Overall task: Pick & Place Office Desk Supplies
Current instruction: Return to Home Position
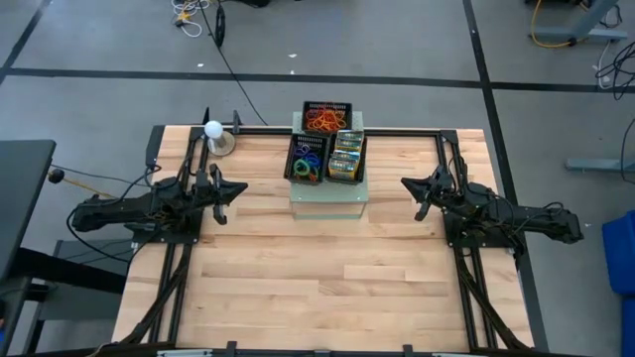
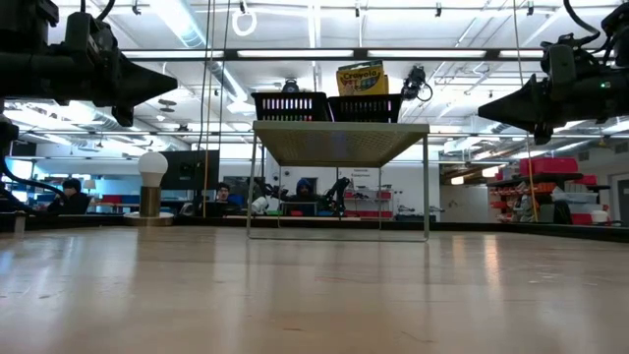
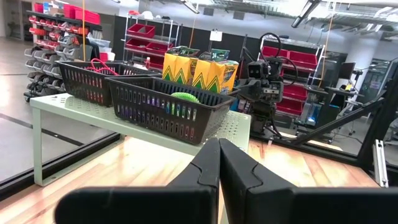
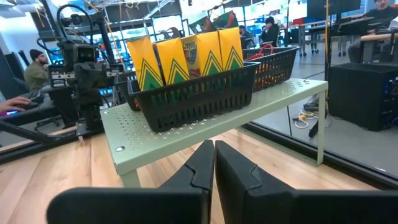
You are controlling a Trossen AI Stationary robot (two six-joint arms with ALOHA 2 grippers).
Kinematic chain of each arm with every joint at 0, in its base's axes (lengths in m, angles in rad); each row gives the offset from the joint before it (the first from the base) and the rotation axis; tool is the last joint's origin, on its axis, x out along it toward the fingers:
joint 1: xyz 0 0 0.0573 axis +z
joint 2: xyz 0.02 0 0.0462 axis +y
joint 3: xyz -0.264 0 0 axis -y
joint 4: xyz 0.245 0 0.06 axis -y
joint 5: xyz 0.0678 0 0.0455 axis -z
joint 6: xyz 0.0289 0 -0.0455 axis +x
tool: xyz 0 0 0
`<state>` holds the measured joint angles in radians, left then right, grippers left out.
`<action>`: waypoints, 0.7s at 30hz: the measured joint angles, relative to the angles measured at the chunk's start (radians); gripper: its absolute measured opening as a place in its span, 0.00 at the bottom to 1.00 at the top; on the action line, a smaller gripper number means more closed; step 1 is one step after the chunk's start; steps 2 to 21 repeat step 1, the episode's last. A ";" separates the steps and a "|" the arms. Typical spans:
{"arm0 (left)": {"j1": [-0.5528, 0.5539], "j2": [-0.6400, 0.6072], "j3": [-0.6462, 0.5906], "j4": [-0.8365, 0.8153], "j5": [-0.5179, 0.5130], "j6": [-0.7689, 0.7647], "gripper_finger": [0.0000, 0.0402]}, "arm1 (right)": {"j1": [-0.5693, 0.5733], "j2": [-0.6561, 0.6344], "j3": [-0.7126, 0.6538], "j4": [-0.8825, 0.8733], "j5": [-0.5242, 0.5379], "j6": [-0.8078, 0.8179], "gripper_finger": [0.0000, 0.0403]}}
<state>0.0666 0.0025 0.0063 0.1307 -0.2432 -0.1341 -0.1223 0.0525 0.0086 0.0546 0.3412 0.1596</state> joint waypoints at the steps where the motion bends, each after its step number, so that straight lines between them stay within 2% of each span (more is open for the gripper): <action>1: 0.000 0.000 0.000 0.000 0.000 0.000 0.01 | 0.000 0.000 0.000 0.000 0.000 0.000 0.06; 21: 0.000 0.000 0.000 0.000 0.000 0.000 0.01 | 0.000 0.000 0.000 0.000 0.000 0.000 0.06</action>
